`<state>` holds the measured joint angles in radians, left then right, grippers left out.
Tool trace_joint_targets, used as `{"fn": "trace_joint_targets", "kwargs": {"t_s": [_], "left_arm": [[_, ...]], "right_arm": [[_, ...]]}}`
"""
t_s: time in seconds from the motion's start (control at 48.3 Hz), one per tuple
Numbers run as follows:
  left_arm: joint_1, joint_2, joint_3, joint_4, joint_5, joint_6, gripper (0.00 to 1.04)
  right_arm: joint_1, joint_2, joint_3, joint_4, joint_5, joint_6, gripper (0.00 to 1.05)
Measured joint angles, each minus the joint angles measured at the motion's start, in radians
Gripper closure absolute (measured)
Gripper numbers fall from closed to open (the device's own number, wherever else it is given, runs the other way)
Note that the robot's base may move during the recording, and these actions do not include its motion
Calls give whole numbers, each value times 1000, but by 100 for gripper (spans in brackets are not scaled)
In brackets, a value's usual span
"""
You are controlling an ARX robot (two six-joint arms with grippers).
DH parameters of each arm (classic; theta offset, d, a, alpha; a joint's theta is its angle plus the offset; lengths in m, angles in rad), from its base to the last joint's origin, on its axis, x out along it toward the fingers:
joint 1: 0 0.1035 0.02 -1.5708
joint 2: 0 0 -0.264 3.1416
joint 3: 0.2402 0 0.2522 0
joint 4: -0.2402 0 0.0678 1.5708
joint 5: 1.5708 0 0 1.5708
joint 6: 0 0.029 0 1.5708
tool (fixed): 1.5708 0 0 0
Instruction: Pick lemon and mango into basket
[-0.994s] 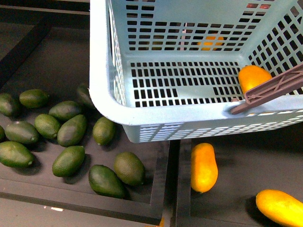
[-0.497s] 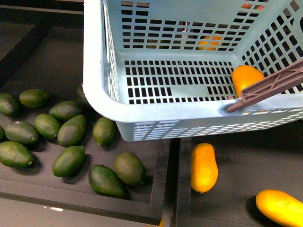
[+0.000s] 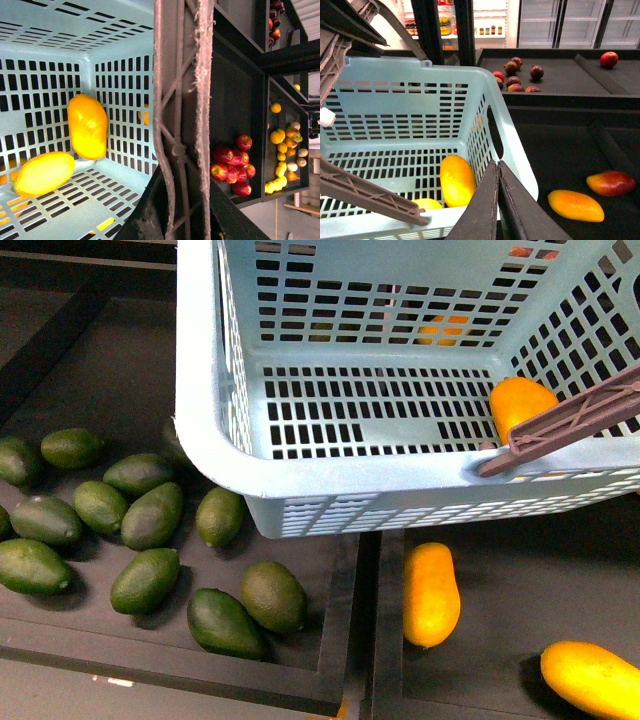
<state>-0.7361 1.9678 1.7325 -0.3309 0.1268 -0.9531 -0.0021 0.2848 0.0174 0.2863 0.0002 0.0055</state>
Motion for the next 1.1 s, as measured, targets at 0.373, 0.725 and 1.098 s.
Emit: {"fn": "trace_joint_targets", "kwargs": {"t_s": [0.373, 0.725, 1.098], "left_arm": [[0, 0, 0, 0, 1, 0, 97], [0, 0, 0, 0, -1, 0, 97], [0, 0, 0, 0, 1, -1, 97]], "right_arm": [[0, -89, 0, -90, 0, 0, 103], [0, -275, 0, -283, 0, 0, 103], [0, -278, 0, -285, 0, -2, 47]]}}
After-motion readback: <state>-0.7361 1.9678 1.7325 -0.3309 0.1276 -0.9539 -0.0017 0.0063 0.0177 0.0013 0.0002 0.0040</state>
